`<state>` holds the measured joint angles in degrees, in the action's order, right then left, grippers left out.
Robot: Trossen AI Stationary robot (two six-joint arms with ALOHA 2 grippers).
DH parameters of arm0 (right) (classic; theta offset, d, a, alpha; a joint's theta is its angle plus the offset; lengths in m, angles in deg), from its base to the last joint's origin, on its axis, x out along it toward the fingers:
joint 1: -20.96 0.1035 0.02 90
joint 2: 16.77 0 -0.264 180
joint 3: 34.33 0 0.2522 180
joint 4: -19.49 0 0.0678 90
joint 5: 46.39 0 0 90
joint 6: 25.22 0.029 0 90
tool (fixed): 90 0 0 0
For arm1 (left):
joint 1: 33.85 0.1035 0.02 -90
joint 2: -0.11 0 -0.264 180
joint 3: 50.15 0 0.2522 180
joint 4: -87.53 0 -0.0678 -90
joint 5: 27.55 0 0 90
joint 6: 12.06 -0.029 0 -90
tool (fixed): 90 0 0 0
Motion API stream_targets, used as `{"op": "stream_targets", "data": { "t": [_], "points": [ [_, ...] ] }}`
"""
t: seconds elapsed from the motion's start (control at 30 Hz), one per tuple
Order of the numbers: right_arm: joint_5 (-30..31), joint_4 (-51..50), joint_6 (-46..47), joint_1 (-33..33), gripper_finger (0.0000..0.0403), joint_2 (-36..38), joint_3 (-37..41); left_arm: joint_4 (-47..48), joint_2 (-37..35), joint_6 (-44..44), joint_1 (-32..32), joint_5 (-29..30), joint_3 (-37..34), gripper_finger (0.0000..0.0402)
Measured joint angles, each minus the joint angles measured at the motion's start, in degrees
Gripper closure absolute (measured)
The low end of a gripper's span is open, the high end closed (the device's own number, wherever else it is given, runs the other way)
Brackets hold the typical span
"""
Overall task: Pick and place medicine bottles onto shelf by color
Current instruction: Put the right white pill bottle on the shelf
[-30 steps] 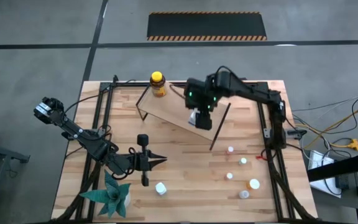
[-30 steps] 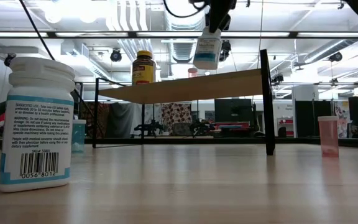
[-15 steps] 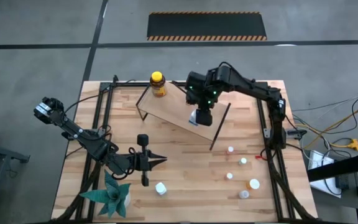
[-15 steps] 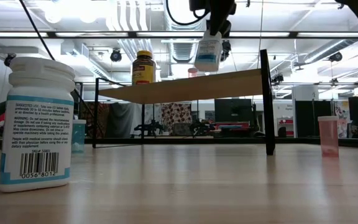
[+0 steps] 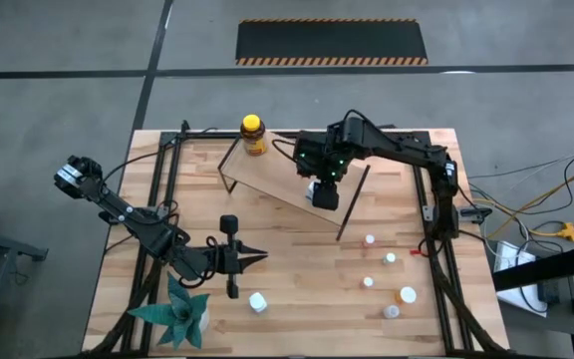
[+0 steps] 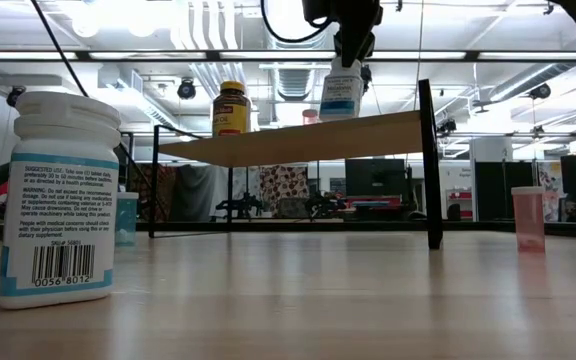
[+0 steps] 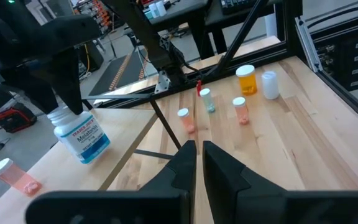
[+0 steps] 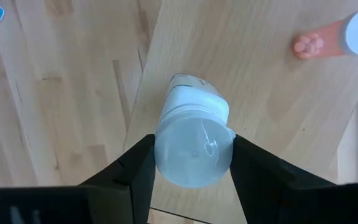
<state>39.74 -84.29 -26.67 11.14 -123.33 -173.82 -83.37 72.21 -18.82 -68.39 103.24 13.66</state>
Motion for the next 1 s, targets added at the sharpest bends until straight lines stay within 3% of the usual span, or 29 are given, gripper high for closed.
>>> {"op": "stream_targets", "data": {
  "t": [0.4,1.0],
  "points": [
    [2.6,0.0,1.4,1.1,0.0188,-0.1,0.0,-0.5,0.0,-0.1,0.0,0.0,0.0,0.0391],
    [2.6,0.3,1.9,1.1,0.0193,-0.1,-0.6,-0.6,0.0,-0.1,0.0,0.0,0.0,0.0391]
  ]
}}
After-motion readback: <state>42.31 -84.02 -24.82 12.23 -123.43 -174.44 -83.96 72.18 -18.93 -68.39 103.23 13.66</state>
